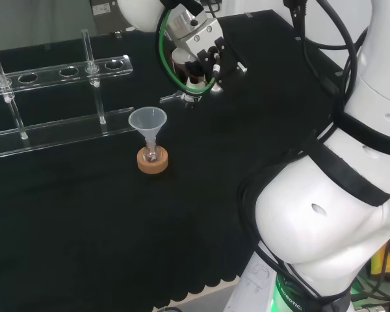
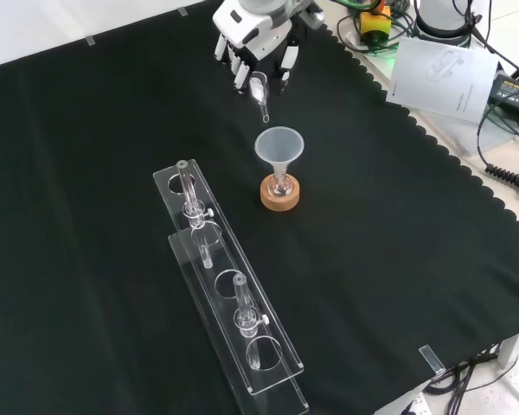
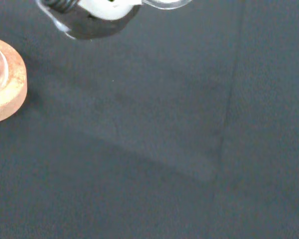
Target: Pour all the NaCl from the weighing funnel into the round-bottom flask.
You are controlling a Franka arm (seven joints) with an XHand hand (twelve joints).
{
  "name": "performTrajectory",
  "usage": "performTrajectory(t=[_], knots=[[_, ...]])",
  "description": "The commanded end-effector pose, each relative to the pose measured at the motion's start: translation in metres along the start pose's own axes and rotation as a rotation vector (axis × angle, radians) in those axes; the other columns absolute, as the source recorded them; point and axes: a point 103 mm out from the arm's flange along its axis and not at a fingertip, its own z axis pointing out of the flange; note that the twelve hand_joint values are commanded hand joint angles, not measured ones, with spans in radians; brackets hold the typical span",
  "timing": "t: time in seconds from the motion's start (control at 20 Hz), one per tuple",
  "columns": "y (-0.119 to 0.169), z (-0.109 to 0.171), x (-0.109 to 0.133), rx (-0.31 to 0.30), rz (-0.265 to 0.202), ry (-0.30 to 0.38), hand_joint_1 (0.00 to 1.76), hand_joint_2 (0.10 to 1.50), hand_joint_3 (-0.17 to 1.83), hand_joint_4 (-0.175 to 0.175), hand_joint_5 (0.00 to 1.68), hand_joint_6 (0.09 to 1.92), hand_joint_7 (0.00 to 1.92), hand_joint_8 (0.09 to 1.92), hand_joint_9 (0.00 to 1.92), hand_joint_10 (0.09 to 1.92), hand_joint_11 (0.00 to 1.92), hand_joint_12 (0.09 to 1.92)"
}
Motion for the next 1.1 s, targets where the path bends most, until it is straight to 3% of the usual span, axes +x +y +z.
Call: performTrajectory(t=[0.05,1.1], knots=[[-0.001,-0.005,0.009,0.019,-0.005,-0.038,1.08,0.92,0.23,0.175,1.16,0.74,1.31,0.37,1.4,0.2,0.9,1.04],[-0.004,-0.017,0.025,0.076,-0.032,-0.134,1.09,0.89,0.27,0.175,1.18,0.71,1.33,0.34,1.41,0.18,0.91,1.04]])
